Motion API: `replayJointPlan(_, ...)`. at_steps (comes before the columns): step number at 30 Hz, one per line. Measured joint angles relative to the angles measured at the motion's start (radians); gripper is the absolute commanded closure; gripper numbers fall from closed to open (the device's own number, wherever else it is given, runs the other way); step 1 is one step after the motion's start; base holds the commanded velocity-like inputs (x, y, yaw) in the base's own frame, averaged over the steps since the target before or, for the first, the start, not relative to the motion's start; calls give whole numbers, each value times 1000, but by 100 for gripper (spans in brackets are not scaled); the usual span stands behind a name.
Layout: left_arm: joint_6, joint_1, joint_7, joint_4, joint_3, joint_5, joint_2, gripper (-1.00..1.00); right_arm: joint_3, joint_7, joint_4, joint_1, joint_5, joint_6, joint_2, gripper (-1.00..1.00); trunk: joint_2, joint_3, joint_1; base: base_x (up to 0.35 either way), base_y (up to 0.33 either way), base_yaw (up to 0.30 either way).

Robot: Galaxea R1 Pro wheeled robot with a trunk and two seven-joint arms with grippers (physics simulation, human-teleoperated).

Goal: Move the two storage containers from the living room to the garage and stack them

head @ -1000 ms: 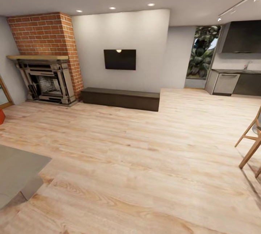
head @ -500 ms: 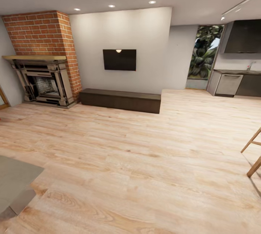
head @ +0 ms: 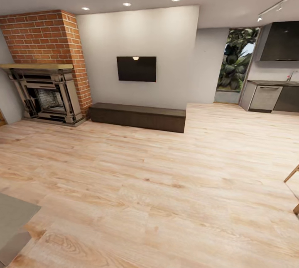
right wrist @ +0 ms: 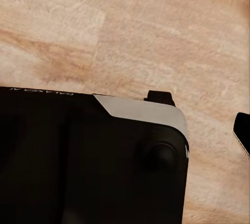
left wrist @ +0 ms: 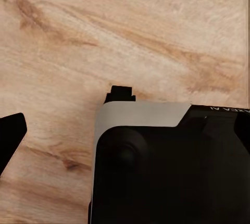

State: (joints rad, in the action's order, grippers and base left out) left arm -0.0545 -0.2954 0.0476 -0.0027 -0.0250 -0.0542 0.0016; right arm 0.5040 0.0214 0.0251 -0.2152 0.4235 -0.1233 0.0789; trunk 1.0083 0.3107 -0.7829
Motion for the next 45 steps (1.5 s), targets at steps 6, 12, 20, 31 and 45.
replayJointPlan(6,0,0,0,0,0,0,0,-100,0,0,0,0,3,1,-1,-100,0,0,0,324,0,0)
replayJointPlan(12,0,0,0,0,0,0,1,-100,1,0,0,0,3,1,-1,-100,0,0,0,324,0,0)
replayJointPlan(20,0,0,0,0,-1,0,2,-100,2,0,0,0,2,2,-1,-100,0,0,0,324,0,0)
replayJointPlan(31,0,0,0,0,0,0,2,-100,2,0,0,0,1,2,-1,-100,0,0,0,324,0,0)
replayJointPlan(45,0,0,0,0,0,0,2,-100,2,0,0,0,1,3,-1,-100,0,0,0,324,0,0)
